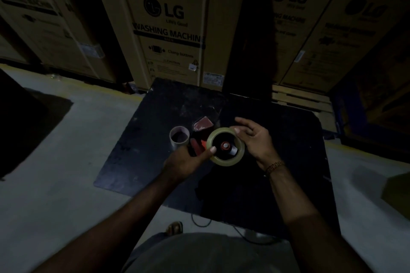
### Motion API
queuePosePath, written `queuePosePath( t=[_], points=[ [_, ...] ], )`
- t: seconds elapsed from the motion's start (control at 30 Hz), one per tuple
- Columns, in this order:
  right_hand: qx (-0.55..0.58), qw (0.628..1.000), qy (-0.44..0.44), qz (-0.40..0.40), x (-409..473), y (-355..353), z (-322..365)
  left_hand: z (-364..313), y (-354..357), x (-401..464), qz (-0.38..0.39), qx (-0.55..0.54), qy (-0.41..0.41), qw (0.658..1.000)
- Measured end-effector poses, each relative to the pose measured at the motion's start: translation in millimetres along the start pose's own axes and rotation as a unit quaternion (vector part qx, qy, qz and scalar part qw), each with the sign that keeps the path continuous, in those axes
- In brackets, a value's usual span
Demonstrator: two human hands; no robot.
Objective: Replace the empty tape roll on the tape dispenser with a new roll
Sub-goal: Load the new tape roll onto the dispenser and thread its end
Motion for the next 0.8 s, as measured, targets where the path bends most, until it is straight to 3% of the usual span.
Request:
queuePosePath(
  t=[0.47,0.8],
  points=[
    [0.015,1.0,0.0,-0.027,-6.3,8.7,4.4,-8.2,-6.0,-1.8,0.041,0.031,0.023,0.998],
    [-0.011,0.999,0.007,0.029,-3.3,4.1,8.8,-12.4,-23.7,1.7,0.075,0.1,0.049,0.991]
  ],
)
Point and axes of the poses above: each hand's wrist, its own x-axis towards the middle knuckle, its own y-axis out of the palm, z = x × y, the point moved 1 cm from there along x, towards the middle knuckle, and after that the axes turned 4 degrees about z, right-handed, at the moved point
